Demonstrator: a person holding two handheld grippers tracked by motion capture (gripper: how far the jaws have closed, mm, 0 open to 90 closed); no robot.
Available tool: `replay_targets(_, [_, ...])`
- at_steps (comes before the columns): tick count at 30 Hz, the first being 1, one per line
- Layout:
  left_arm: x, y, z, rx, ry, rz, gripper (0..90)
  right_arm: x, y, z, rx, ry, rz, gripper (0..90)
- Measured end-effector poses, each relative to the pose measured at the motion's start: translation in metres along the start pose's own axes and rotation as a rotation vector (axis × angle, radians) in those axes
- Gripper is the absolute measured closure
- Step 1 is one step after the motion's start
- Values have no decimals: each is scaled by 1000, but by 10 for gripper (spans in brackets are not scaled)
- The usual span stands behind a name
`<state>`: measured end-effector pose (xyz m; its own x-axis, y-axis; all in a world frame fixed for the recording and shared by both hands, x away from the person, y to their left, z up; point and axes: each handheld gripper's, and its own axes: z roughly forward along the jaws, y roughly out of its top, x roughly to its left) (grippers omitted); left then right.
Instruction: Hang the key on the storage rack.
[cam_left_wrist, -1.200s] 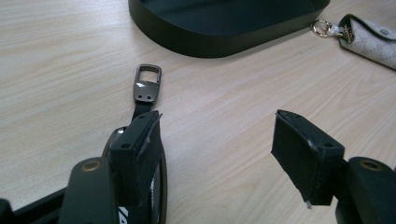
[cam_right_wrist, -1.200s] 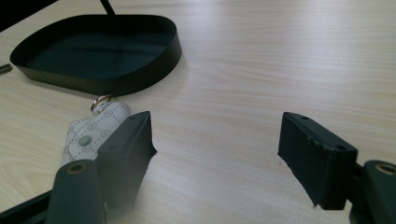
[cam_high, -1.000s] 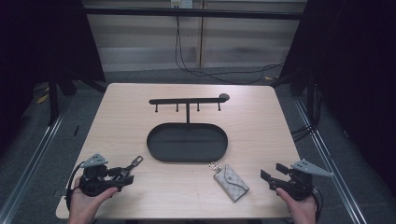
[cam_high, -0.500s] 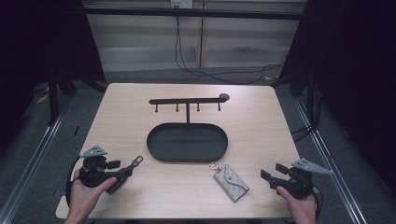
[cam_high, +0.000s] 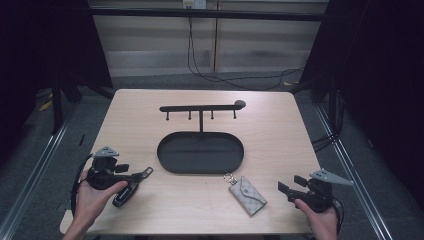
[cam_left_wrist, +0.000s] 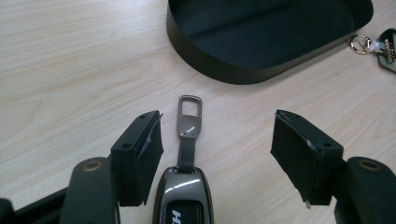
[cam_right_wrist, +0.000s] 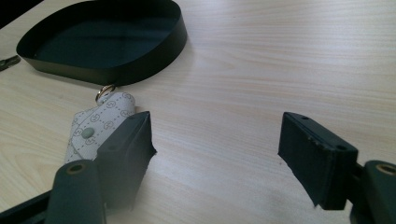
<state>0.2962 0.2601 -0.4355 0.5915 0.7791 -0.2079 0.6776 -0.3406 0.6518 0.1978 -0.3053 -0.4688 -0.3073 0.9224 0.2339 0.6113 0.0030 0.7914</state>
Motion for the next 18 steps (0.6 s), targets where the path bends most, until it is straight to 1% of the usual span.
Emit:
replay_targets(3, [-1, 5, 5, 19, 3, -1, 330, 0, -1, 0, 1, -8, -2, 261])
replay_targets(4, [-1, 7, 7, 35, 14, 12, 331, 0, -1, -1, 0, -9, 4, 261])
replay_targets(5, [-1, 9, 9, 43, 26, 17, 331, -1, -1, -1, -2, -10, 9, 261])
replay_targets(6, [0, 11, 10, 55, 28, 26, 335, -2, -1, -1, -3, -11, 11, 261])
replay_targets(8, [0, 13, 11, 62, 31, 28, 349, -1, 0, 0, -1, -10, 10, 259])
replay_targets(9, [0, 16, 14, 76, 35, 37, 358, -1, 0, 0, 1, -9, 7, 259])
replay_targets(11, [1, 17, 17, 102, 29, 43, 378, 0, 0, 0, -1, -11, -4, 259])
replay_targets(13, [1, 18, 20, 125, 42, 45, 378, 1, 0, 0, 1, -11, -5, 259])
replay_targets(15, [1, 20, 23, 150, 47, 52, 378, 1, 0, 1, 5, -8, -7, 258])
replay_targets(18, [0, 25, 26, 178, 62, 62, 388, 1, 0, 0, 4, -6, -8, 258])
